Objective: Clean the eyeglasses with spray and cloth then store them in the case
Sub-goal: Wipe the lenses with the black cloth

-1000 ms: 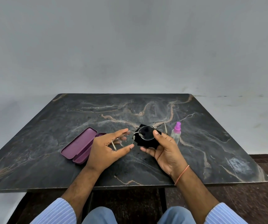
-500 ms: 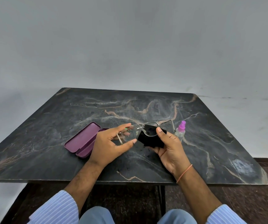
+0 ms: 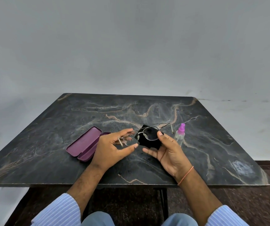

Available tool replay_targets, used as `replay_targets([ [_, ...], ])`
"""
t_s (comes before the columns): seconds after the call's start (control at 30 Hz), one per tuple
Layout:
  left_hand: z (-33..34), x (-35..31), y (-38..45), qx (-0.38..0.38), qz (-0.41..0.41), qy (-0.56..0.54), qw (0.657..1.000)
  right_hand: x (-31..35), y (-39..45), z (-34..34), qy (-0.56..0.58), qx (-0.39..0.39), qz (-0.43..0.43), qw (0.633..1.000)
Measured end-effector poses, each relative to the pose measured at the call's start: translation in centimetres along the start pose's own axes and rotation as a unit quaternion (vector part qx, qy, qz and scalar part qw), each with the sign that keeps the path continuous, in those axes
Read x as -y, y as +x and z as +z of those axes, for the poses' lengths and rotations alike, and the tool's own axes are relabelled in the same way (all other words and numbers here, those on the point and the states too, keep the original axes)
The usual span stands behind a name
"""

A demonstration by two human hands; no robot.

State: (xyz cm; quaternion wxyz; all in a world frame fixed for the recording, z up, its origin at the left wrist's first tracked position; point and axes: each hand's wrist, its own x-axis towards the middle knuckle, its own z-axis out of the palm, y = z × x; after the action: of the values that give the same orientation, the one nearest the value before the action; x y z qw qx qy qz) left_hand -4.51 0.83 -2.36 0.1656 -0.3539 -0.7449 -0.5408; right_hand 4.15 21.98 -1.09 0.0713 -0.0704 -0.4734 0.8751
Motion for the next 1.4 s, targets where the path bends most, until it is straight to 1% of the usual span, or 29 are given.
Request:
replay_targets([
  [0.13, -0.03, 0.11, -0.04, 0.001, -0.003, 0.002, 1.0, 0.09, -0.03, -0.04, 0.011, 0.005, -0.014, 1.0],
  [0.3, -0.06, 0.16, -0.13, -0.008, -0.012, -0.008, 1.0, -0.05, -0.04, 0.05, 0.004, -0.025, -0.036, 0.999],
  [0.4, -0.12, 0.0, -0.09, 0.0, -0.013, 0.001, 1.0, -0.08, -0.08, 0.11, -0.003, -0.034, -0.048, 0.998],
  [0.53, -0.06, -0.15, -0.04, 0.004, -0.007, 0.0, 1.0, -0.07, -0.11, 0.21, 0.013, -0.011, -0.04, 0.999],
  [0.63, -0.13, -0.05, -0.03, -0.002, -0.002, 0.007, 1.0, -0.11, -0.18, 0.37, -0.001, 0.007, -0.022, 1.0],
  [0.73, -0.14, 0.12, -0.01, -0.002, -0.01, -0.002, 1.0, -0.14, -0.17, 0.51, -0.018, -0.014, -0.022, 1.0],
  [0.9, 0.0, 0.01, 0.0, -0.008, -0.008, 0.01, 1.0, -0.26, 0.15, 0.35, -0.007, -0.064, -0.059, 0.996],
  [1.13, -0.08, 0.11, -0.04, 0.0, -0.035, -0.006, 0.999, -0.19, 0.03, 0.45, -0.009, -0.039, -0.043, 0.998],
  [1.3, 0.15, -0.11, 0.03, -0.015, -0.037, -0.01, 0.999, -0.43, 0.46, 0.4, -0.009, -0.09, -0.074, 0.993],
  [1.4, 0.17, -0.09, 0.02, -0.012, -0.029, -0.002, 0.999, -0.61, 0.65, 0.22, 0.004, -0.091, -0.086, 0.992],
])
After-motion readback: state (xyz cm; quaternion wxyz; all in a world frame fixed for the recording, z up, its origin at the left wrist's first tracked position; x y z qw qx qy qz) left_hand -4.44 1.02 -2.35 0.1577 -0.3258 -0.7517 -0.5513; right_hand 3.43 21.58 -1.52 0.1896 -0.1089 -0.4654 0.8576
